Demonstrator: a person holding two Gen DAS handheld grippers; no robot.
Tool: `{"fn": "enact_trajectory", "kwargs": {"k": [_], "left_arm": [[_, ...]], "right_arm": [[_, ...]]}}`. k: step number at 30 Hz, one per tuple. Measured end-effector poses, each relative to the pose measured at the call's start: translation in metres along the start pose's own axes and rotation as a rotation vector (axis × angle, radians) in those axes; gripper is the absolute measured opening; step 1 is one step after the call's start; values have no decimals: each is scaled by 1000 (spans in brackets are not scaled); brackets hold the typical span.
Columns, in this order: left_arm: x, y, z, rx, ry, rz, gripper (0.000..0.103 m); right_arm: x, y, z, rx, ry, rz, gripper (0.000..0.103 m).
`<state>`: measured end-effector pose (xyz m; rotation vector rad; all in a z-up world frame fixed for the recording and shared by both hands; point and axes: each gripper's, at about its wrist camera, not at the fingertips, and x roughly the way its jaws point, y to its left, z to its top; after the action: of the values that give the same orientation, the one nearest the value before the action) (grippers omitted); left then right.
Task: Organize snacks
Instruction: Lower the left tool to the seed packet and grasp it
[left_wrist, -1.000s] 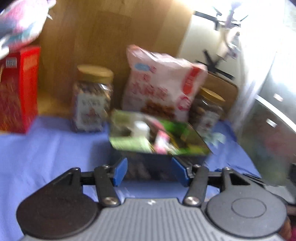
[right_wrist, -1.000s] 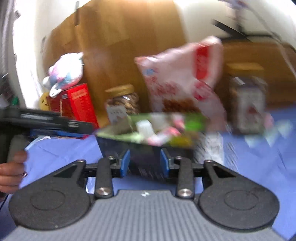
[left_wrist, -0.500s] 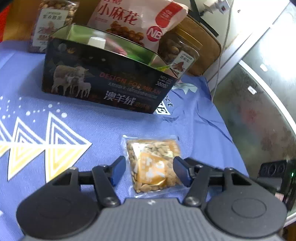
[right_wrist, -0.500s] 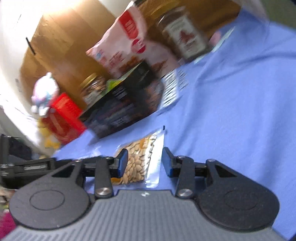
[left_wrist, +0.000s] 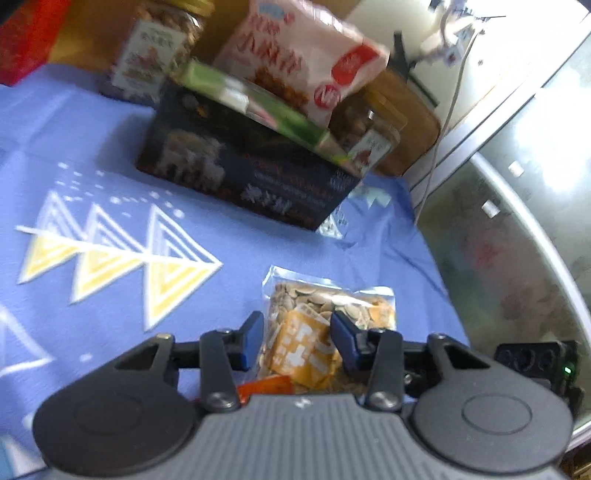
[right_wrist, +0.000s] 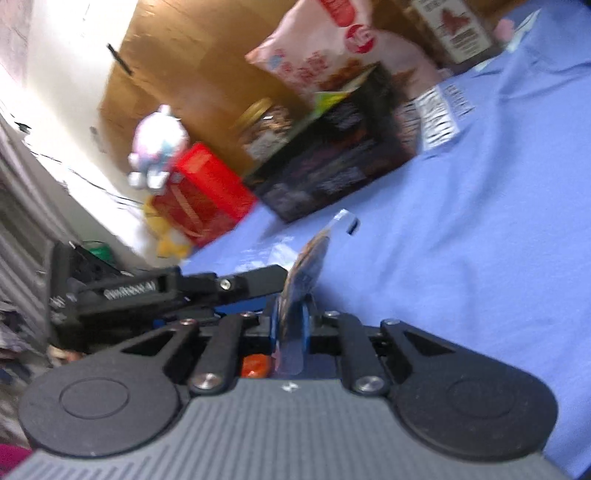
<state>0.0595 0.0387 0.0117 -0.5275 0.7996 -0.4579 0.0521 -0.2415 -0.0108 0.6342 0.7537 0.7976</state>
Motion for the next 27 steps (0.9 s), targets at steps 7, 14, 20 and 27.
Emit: {"fn": "enact_trajectory", "kwargs": {"k": [7,14,20,27], "left_arm": [[-63,10,-18,32,-148,6,49],[-79,22,-15,-23,-207,-15,63],[-93,45,-31,-80,-207,6,75],[-103,76,-69,-162,-167,40,73]], "right_arm": [[14,26,-5,-4,33,184,15],[27,51,5,-70,22,185,15],[58,54,-10,-21,160,236,15],[74,49,-32,-81,287,143,22]]}}
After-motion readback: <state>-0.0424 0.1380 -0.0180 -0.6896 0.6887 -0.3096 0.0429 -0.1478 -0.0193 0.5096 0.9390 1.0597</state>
